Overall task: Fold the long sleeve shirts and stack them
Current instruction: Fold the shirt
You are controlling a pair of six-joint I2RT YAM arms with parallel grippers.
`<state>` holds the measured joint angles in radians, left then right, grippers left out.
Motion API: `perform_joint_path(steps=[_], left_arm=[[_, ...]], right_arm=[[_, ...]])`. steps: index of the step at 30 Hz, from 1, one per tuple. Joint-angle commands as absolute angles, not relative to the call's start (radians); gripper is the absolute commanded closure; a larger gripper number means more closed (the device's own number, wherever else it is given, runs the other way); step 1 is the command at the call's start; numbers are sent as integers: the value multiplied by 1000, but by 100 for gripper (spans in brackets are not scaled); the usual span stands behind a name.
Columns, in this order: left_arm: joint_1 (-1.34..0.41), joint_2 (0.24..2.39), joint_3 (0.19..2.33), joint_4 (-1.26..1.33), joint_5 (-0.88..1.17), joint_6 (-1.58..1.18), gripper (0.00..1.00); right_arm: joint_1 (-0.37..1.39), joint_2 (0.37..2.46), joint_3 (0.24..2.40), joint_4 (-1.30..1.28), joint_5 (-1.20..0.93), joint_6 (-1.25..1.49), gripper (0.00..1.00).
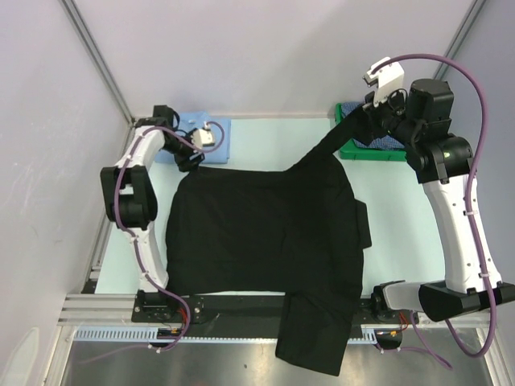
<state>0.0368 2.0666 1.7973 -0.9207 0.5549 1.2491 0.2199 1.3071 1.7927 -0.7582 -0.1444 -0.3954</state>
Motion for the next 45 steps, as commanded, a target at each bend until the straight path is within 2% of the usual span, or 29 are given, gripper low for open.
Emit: perform_joint_path(steps=[1, 9, 17, 20, 24, 35, 40, 45], left_arm=[[9, 2111, 1830, -1025, 615, 1538, 29], [-96, 2194, 1894, -1089, 571, 1676, 27], [-129, 2266, 1920, -1086, 543, 1700, 27], [-129, 2289, 1953, -1097, 517, 1683, 31], [-112, 2267, 1951, -1163, 482, 1712, 46], [-83, 2054, 1747, -1229, 462, 1750, 50], [-83, 2007, 1660, -1230, 451, 1743, 58], [-83, 1948, 1546, -1223, 430, 1733, 70]], right_arm=[[225, 1266, 1790, -735, -189, -416, 100], [258, 1229, 1766, -770, -232, -446, 100], [264, 1212, 1790, -814, -291, -451, 100], [265, 1207, 1805, -836, -291, -462, 100], [264, 1195, 1804, -856, -268, -476, 100], [271, 1135, 1749, -902, -264, -479, 100], [290, 1100, 1732, -957, -264, -463, 100], [296, 1037, 1686, -1008, -284, -466, 100]])
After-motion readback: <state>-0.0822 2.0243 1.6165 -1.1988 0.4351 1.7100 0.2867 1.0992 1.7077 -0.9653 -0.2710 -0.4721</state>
